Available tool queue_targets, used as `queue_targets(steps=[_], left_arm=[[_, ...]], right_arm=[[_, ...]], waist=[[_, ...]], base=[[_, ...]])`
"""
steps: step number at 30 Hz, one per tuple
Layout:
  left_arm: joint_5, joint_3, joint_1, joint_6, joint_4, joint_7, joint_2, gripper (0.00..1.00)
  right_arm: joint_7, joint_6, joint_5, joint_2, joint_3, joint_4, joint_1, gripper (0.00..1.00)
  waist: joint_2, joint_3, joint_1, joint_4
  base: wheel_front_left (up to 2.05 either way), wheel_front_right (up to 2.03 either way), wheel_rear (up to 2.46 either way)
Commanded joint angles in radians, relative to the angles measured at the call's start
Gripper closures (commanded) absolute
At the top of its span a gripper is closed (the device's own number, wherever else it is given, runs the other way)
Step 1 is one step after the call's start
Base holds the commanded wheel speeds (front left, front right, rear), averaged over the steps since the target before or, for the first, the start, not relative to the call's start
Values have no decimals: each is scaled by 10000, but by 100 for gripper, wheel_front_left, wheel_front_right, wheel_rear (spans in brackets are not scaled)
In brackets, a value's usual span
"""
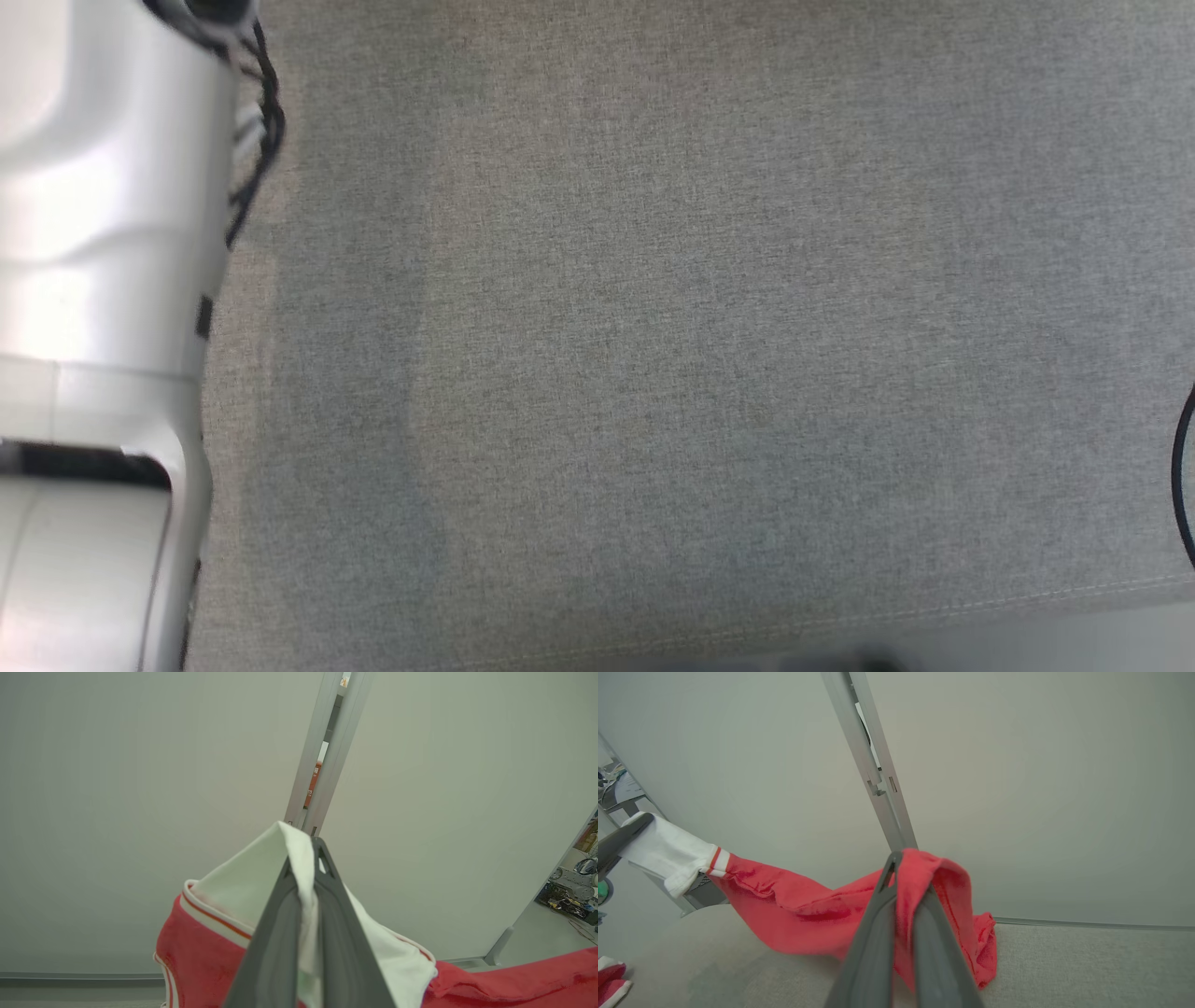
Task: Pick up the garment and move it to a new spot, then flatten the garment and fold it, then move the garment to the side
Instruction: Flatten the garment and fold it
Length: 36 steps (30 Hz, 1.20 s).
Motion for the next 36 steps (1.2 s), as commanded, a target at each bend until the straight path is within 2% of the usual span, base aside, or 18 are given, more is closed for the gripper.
queue_targets(steps=[1, 5, 8, 15, 19, 23, 31, 36], left_arm=[[-3, 13, 723, -39, -443, -51, 102, 100], [283, 440, 3167, 252, -2324, -51, 229, 100], [481, 710, 5048, 589, -3709, -54, 177, 100], [378, 1101, 8862, 1122, -5827, -56, -182, 100], [344, 1161, 10485, 1311, -6411, -55, -414, 100], [327, 819, 11639, 1330, -6569, -56, -512, 100], [326, 487, 13261, 1384, -6796, -56, -547, 100], [339, 325, 13920, 1410, -6996, -56, -553, 100]], right_arm=[[-118, -9, 67, -233, 28, -227, 546, 100], [-222, -8, 111, -490, 69, -988, 2276, 100], [-222, -9, -62, -566, -453, -1479, 3577, 100], [-223, -9, -680, -289, -1498, -2233, 6651, 100], [-222, -9, -879, -31, -2004, -2351, 8074, 100], [-223, -8, -1113, 166, -2455, -2514, 9310, 100], [-224, -9, -2251, 325, -3198, -2901, 11306, 100], [-224, -9, -2585, 380, -3743, -2913, 12333, 100]], waist=[[0, -384, -1, -20], [0, -862, -1, -91], [0, -1221, -1, -129], [0, -1994, -1, -198], [0, -2380, -1, -126], [0, -2706, -1, 5], [0, -3308, -1, 86], [0, -3497, -1, 141]], base=[[0, 0, 0], [0, 0, 0], [0, 0, 0], [0, 0, 0], [0, 0, 0], [0, 0, 0], [0, 0, 0], [0, 0, 0]])
